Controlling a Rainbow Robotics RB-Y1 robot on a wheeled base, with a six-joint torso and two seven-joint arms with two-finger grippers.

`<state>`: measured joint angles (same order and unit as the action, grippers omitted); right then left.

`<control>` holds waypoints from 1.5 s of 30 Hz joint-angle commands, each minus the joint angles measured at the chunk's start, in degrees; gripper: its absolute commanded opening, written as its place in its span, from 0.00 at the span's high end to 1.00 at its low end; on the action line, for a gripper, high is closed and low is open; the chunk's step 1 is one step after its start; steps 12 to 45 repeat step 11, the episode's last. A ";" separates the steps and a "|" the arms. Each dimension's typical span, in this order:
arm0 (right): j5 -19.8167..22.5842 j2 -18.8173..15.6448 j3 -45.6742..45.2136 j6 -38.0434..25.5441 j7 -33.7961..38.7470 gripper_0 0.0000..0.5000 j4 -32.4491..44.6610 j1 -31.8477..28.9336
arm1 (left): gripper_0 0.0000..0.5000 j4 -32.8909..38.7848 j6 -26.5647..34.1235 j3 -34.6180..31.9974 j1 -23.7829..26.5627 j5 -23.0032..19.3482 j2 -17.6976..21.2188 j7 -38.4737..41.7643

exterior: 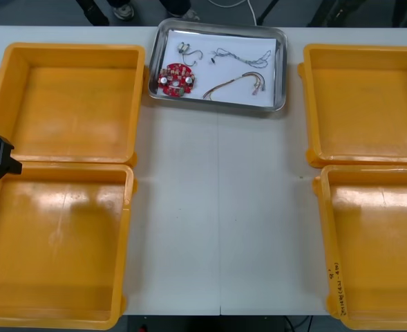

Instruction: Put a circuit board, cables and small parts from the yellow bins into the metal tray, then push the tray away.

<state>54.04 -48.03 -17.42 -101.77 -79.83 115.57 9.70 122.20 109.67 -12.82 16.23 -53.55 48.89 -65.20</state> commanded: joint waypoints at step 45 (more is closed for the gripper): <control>0.54 -2.24 -1.13 -0.36 -0.41 0.00 0.09 -0.64 | 0.00 1.55 0.33 0.34 -0.76 0.46 -0.55 -4.06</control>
